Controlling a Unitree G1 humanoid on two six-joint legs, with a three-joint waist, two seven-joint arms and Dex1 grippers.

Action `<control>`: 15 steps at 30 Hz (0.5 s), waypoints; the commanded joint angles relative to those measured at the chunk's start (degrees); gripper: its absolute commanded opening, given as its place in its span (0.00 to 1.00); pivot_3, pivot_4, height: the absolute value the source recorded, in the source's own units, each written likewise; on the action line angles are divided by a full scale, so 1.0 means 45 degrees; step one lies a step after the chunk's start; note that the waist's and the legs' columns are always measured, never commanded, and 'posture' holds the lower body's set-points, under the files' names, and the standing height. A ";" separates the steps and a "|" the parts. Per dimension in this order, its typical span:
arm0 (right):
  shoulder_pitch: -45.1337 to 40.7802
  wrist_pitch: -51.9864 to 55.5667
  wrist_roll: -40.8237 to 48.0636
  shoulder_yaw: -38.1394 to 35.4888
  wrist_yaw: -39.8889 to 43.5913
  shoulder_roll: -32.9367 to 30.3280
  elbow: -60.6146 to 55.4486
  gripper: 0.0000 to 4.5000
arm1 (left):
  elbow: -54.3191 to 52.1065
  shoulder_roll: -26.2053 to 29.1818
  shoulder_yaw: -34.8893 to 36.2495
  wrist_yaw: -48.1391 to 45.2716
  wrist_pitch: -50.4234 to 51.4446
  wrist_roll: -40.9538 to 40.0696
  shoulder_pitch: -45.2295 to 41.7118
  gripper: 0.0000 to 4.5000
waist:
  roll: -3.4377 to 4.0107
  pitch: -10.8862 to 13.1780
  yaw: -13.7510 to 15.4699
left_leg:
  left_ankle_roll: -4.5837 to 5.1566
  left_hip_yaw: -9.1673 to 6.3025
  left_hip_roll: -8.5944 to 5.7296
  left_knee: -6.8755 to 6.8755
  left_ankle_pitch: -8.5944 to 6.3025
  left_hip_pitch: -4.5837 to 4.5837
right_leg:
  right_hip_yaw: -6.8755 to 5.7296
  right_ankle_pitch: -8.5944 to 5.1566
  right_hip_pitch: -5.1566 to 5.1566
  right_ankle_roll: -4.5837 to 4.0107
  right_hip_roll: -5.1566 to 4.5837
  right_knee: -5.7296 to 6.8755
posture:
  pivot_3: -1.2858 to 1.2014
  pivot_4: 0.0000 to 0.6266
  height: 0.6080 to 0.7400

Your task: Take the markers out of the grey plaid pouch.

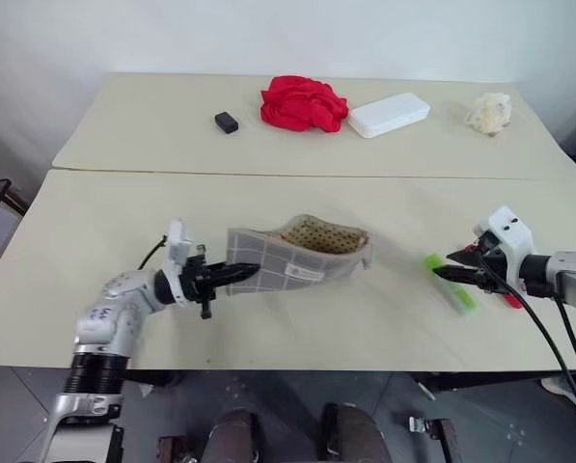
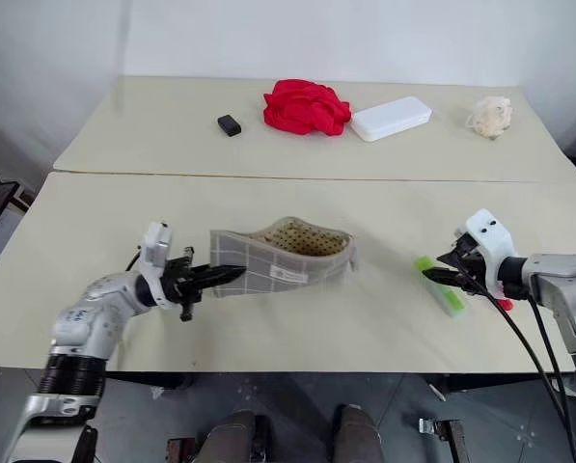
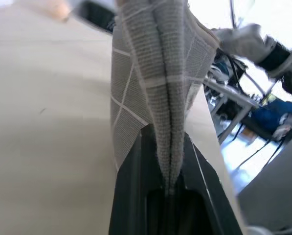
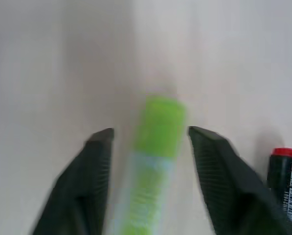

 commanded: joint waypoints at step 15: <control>0.2497 -0.6120 0.2072 -0.2284 0.2311 0.3403 -0.3429 1.00 | 0.2187 0.3526 0.2651 0.1668 -0.4830 0.3743 0.2588 0.72 | -0.0001 0.0006 0.0040 | -0.0013 0.0010 -0.0002 -0.0017 0.0004 0.0004 | 0.0002 -0.0001 -0.0003 -0.0002 0.0008 -0.0013 | 0.52 0.24 1.00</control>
